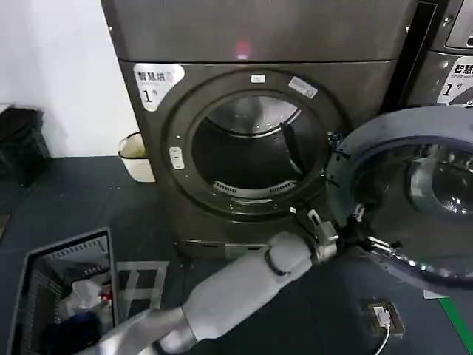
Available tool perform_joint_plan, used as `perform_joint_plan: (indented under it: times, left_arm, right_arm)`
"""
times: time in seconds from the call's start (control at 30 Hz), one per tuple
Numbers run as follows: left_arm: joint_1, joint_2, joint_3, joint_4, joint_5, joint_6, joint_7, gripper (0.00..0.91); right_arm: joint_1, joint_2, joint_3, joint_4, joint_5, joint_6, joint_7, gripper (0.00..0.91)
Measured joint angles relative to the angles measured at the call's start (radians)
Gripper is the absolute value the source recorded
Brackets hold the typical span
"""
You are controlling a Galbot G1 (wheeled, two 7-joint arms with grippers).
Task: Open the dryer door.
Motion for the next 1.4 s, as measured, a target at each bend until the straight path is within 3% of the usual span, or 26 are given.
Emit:
perform_joint_plan:
  times: [0.3, 0.63, 0.97, 1.4]
  left_arm:
    - [-0.01, 0.0, -0.005, 0.048, 0.017, -0.021, -0.008, 0.907]
    - [-0.012, 0.0, -0.006, 0.011, -0.008, -0.022, -0.017, 0.907]
    - [-0.002, 0.0, 0.009, -0.017, -0.032, -0.097, -0.025, 0.907]
    - [0.024, 0.0, 0.052, -0.051, -0.047, -0.385, 0.011, 0.907]
  right_arm:
    - [-0.001, -0.003, 0.005, -0.004, 0.0, 0.001, 0.0, 0.907]
    - [-0.004, -0.009, 0.012, -0.004, 0.0, 0.002, 0.001, 0.907]
    - [-0.01, -0.01, 0.019, -0.001, 0.002, 0.003, 0.001, 0.907]
    - [-0.018, -0.017, 0.044, 0.02, -0.031, 0.018, -0.003, 0.907]
